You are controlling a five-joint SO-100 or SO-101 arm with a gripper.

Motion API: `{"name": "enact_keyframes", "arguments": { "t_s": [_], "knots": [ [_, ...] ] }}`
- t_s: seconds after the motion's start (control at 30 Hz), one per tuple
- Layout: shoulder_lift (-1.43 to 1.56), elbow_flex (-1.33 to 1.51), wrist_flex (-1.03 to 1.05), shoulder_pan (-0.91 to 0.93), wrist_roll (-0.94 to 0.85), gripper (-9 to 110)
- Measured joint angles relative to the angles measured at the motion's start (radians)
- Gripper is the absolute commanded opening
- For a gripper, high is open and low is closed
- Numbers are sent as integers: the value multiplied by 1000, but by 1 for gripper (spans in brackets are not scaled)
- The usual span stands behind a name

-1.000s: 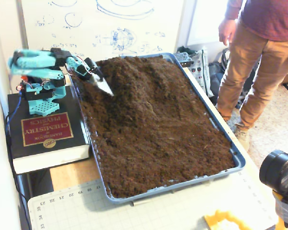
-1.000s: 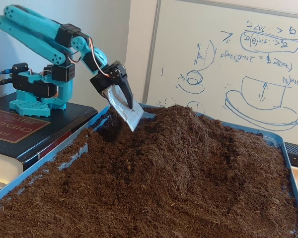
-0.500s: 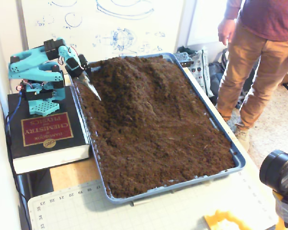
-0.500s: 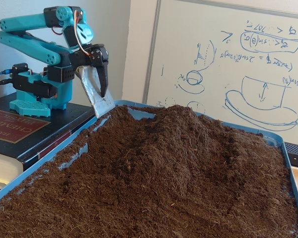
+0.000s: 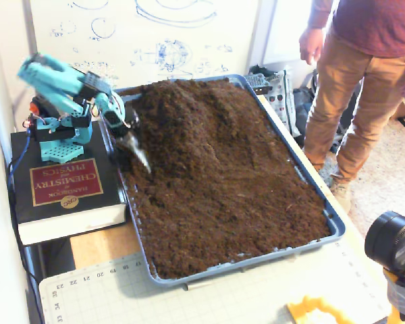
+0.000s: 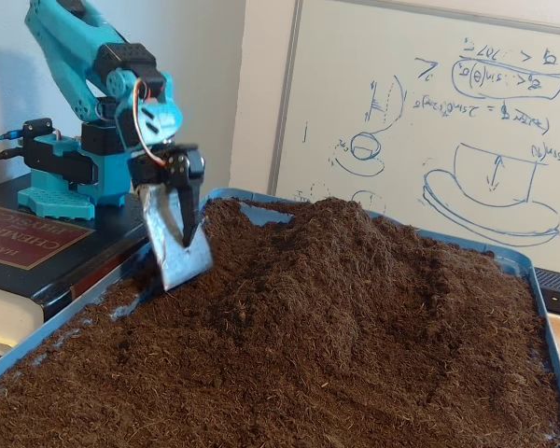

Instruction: Build a berm.

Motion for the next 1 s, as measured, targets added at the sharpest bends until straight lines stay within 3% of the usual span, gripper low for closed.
{"name": "enact_keyframes", "arguments": {
  "t_s": [0.27, 1.0],
  "knots": [
    [-179, -5, -41, -100, -23, 0],
    [-423, -347, -41, -112, -23, 0]
  ]
}}
